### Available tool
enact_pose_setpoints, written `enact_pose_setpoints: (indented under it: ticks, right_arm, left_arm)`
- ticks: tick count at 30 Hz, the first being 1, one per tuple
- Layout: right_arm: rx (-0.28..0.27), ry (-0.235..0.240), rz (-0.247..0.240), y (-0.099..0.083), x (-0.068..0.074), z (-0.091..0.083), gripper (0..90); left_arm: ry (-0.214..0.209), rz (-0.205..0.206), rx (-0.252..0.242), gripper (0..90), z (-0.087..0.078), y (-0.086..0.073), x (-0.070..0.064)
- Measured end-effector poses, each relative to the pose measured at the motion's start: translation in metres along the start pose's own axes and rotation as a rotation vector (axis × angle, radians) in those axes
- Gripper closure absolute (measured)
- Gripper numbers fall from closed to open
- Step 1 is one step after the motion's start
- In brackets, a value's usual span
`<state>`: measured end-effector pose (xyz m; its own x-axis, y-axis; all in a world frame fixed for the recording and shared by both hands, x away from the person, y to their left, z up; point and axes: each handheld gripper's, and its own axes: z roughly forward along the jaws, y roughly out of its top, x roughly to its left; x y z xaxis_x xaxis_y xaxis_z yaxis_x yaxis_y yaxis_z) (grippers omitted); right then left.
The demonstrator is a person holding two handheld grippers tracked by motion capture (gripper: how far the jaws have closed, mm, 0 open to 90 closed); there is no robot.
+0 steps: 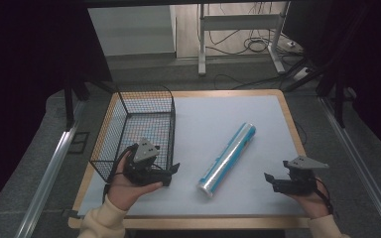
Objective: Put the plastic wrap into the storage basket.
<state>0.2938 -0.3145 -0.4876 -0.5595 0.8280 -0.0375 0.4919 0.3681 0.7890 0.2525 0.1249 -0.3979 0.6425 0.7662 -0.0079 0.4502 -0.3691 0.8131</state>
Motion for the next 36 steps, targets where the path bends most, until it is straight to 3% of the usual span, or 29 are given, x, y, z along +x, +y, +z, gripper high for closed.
enact_pose_setpoints:
  ticks: [2,5,14,22,31,36]
  right_arm:
    - [-0.004,0.003,0.012,0.001,-0.001,-0.001,16.1]
    - [-0.002,0.002,0.016,0.001,-0.001,-0.002,16.2]
    - [0.003,0.0,0.022,-0.001,-0.003,-0.002,16.5]
    - [0.009,-0.006,0.018,-0.002,-0.003,-0.001,16.8]
    - [0.018,-0.01,0.024,-0.004,-0.005,0.001,16.8]
    - [0.027,-0.014,0.026,-0.005,-0.006,0.002,16.8]
  left_arm:
    - [-0.038,-0.015,0.001,19.0,0.007,0.006,0.0]
    - [-0.057,-0.016,-0.002,18.5,0.013,0.011,-0.002]
    - [-0.079,-0.005,-0.007,18.1,0.024,0.027,-0.012]
    - [-0.085,0.026,0.055,18.3,0.057,0.044,-0.031]
    - [-0.095,0.041,0.108,19.0,0.082,0.053,-0.046]
    - [-0.105,0.049,0.157,19.2,0.104,0.056,-0.054]
